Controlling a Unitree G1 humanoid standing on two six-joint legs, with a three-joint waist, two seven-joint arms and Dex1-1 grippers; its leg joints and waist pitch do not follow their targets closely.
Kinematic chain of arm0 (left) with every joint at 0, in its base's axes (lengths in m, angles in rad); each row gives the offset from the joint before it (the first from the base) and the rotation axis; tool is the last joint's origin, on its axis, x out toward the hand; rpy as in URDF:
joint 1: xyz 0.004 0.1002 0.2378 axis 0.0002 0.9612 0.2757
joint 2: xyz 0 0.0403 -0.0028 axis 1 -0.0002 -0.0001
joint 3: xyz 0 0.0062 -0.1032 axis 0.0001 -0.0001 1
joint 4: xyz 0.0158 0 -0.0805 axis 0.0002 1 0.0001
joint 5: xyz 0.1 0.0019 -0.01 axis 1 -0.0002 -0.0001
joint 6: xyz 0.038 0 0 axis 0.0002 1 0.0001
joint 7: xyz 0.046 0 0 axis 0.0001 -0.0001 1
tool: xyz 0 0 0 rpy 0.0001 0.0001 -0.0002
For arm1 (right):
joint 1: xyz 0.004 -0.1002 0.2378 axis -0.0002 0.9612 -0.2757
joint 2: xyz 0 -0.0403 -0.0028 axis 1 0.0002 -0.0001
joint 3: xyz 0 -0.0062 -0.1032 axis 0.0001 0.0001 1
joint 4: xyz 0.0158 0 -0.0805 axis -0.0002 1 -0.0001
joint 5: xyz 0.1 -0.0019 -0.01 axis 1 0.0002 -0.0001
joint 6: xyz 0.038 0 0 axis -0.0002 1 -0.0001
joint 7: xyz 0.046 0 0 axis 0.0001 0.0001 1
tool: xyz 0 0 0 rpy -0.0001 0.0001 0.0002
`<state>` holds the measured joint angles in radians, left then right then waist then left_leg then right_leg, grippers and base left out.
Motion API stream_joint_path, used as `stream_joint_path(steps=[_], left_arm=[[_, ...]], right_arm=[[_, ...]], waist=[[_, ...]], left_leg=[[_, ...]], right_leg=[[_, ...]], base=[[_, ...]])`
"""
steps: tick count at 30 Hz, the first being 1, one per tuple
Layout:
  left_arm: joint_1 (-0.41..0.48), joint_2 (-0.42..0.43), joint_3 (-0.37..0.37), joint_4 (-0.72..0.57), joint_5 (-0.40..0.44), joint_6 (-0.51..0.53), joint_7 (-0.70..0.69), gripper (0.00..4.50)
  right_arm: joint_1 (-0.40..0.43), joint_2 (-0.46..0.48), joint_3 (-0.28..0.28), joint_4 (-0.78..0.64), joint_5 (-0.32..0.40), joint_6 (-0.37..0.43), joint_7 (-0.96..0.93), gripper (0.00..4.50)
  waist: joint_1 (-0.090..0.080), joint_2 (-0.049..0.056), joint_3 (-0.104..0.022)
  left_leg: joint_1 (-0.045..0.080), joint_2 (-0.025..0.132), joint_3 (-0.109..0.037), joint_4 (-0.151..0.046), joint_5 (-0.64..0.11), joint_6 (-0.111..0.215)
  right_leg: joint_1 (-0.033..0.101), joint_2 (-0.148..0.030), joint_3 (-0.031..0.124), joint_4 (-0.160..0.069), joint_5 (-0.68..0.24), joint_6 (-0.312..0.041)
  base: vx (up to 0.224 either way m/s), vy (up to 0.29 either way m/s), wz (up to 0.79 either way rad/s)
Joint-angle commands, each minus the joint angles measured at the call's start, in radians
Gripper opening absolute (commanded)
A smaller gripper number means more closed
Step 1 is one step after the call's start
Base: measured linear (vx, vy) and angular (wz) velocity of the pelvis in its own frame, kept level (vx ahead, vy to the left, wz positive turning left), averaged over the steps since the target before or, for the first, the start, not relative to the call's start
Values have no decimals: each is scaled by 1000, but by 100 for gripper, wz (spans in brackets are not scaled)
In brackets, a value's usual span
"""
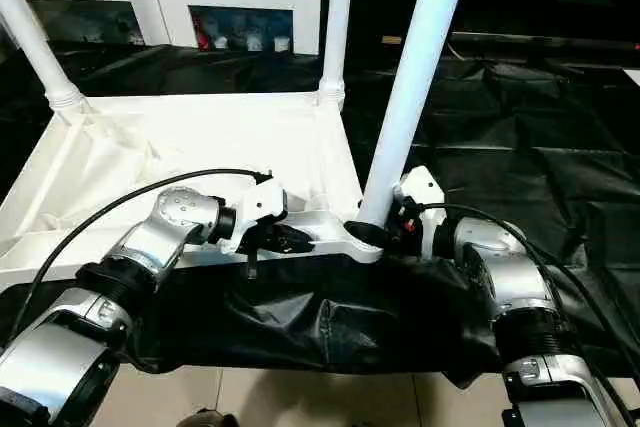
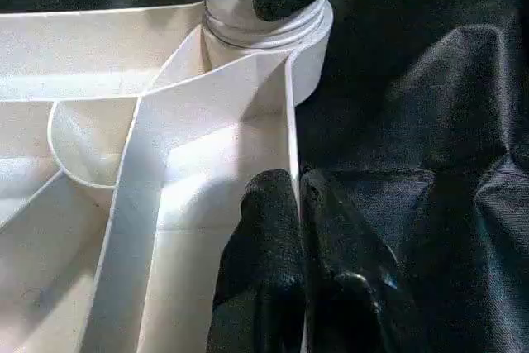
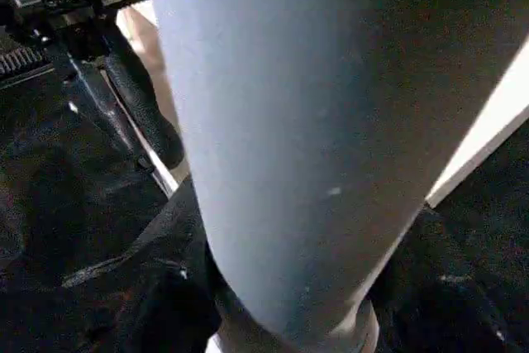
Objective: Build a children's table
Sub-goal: Rotate leg to tighten
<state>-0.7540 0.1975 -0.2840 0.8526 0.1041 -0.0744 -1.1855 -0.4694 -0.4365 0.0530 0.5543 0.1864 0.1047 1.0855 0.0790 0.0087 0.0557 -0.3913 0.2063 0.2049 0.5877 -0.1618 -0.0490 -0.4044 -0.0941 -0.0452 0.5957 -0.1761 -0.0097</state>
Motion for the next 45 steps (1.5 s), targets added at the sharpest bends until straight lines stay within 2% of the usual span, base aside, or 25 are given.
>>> stream_joint_path(steps=[1,3,4,5,6,8,10,11,12,15,17,19,20,21,23,25,29,31,33,35,38,40,41,43,45], left_arm=[[-7,-10,-8,-5,6,5,30,0],[-23,-29,7,18,14,28,105,0],[-29,-36,11,27,18,32,131,0],[-43,-54,19,46,23,48,183,0],[-53,-67,24,60,27,60,221,0],[-74,-96,38,91,32,74,310,0],[-86,-113,45,107,34,81,356,0],[-89,-117,46,111,35,82,368,0],[-101,-139,53,124,34,88,416,0],[-112,-167,59,132,29,90,455,0],[-116,-175,57,138,30,81,453,0],[-107,-163,45,130,33,55,413,0],[-104,-159,41,127,34,48,399,0],[-93,-146,37,117,28,25,363,0],[-82,-129,34,105,23,17,327,0],[-66,-108,28,85,12,1,264,0],[-52,-82,22,62,-1,-14,188,0],[-40,-61,18,47,-12,-28,122,0],[-32,-36,10,40,-14,-44,65,0],[-30,-27,8,39,-15,-47,44,0],[-23,10,0,22,-26,-49,-40,0],[-23,18,-1,19,-28,-52,-58,0],[-23,29,-2,17,-31,-53,-80,0],[-24,39,-1,14,-33,-51,-98,0],[-23,46,0,10,-35,-50,-110,0]], right_arm=[[2,23,13,32,-11,24,-35,202],[1,62,2,63,-26,26,-126,201],[-3,77,-2,80,-36,24,-166,200],[-22,122,-23,139,-59,15,-307,200],[-36,153,-40,180,-70,14,-400,200],[-54,208,-66,233,-70,14,-524,198],[-66,238,-73,261,-75,12,-594,198],[-69,246,-73,268,-79,11,-612,196],[-92,285,-69,306,-104,10,-723,196],[-128,350,-65,348,-113,-5,-785,196],[-148,380,-36,367,-141,-52,-776,196],[-155,387,-42,360,-115,-59,-714,251],[-157,388,-50,358,-103,-56,-697,265],[-159,375,-60,352,-81,-56,-647,267],[-158,349,-62,341,-66,-53,-585,285],[-145,306,-28,311,-70,-50,-474,313],[-130,252,-3,287,-78,-63,-348,316],[-111,207,12,254,-66,-54,-229,316],[-85,153,37,213,-53,-26,-103,316],[-77,134,45,202,-50,-20,-64,316],[-58,89,62,178,-41,-5,45,316],[-56,82,67,172,-38,5,69,316],[-53,74,73,163,-33,21,100,316],[-51,68,77,155,-33,27,119,283],[-49,68,76,147,-30,37,124,283]], waist=[[-5,-8,-75],[-11,-7,-72],[-16,-9,-70],[-18,-11,-69],[-29,-5,-64],[-46,-5,-66],[-52,-6,-64],[-54,-4,-65],[-57,-2,-65],[-64,-2,-66],[-68,-4,-66],[-72,-10,-65],[-72,-8,-66],[-72,-11,-66],[-73,-15,-70],[-71,-14,-72],[-63,-13,-79],[-58,-12,-76],[-43,-12,-74],[-33,-6,-71],[-28,-10,-67],[-27,-7,-64],[-26,-7,-65],[-24,-7,-65],[-21,-8,-67]], left_leg=[[28,26,-10,-61,-210,69],[27,25,-10,-63,-222,58],[30,23,-12,-66,-253,45],[31,22,-12,-66,-265,39],[32,21,-14,-71,-293,19],[37,18,-22,-75,-348,-19],[40,17,-21,-74,-374,-13],[38,18,-22,-74,-376,-12],[34,17,-24,-77,-376,-14],[37,14,-24,-76,-399,-15],[36,14,-24,-75,-405,-12],[31,14,-24,-76,-401,3],[30,15,-24,-76,-393,7],[28,15,-23,-77,-386,17],[21,17,-22,-76,-344,32],[20,18,-19,-71,-311,47],[19,20,-14,-62,-209,92],[20,22,-12,-62,-204,103],[23,25,-9,-61,-209,109],[27,29,-9,-66,-242,92],[33,29,-10,-70,-302,56],[33,30,-13,-76,-335,36],[34,31,-13,-76,-339,32],[34,30,-14,-76,-338,27],[33,30,-14,-76,-322,26]], right_leg=[[46,-41,24,-61,-142,-243],[42,-42,25,-63,-161,-243],[42,-42,23,-71,-216,-230],[41,-42,23,-73,-241,-223],[35,-42,25,-77,-294,-214],[34,-43,22,-87,-390,-177],[28,-41,23,-96,-408,-166],[28,-42,24,-94,-403,-166],[30,-40,22,-93,-400,-163],[25,-39,21,-98,-409,-160],[24,-41,22,-97,-409,-163],[28,-40,22,-98,-400,-161],[30,-40,22,-96,-390,-163],[31,-40,23,-96,-375,-168],[39,-41,23,-86,-310,-186],[43,-42,24,-80,-252,-206],[49,-42,25,-61,-92,-261],[50,-40,22,-61,-80,-273],[53,-38,21,-62,-89,-273],[46,-39,22,-65,-138,-268],[43,-42,23,-73,-236,-252],[39,-42,24,-79,-298,-230],[38,-42,24,-78,-303,-227],[36,-44,25,-80,-313,-221],[37,-43,26,-77,-292,-224]], base=[[0,0,0],[0,0,0],[0,0,0],[0,0,0],[0,0,0],[0,0,0],[0,0,0],[0,0,0],[0,0,0],[0,0,0],[0,0,0],[0,0,0],[0,0,0],[0,0,0],[0,0,0],[0,0,0],[0,0,0],[0,0,0],[0,0,0],[0,0,0],[0,0,0],[0,0,0],[0,0,0],[0,0,0],[0,0,0]])
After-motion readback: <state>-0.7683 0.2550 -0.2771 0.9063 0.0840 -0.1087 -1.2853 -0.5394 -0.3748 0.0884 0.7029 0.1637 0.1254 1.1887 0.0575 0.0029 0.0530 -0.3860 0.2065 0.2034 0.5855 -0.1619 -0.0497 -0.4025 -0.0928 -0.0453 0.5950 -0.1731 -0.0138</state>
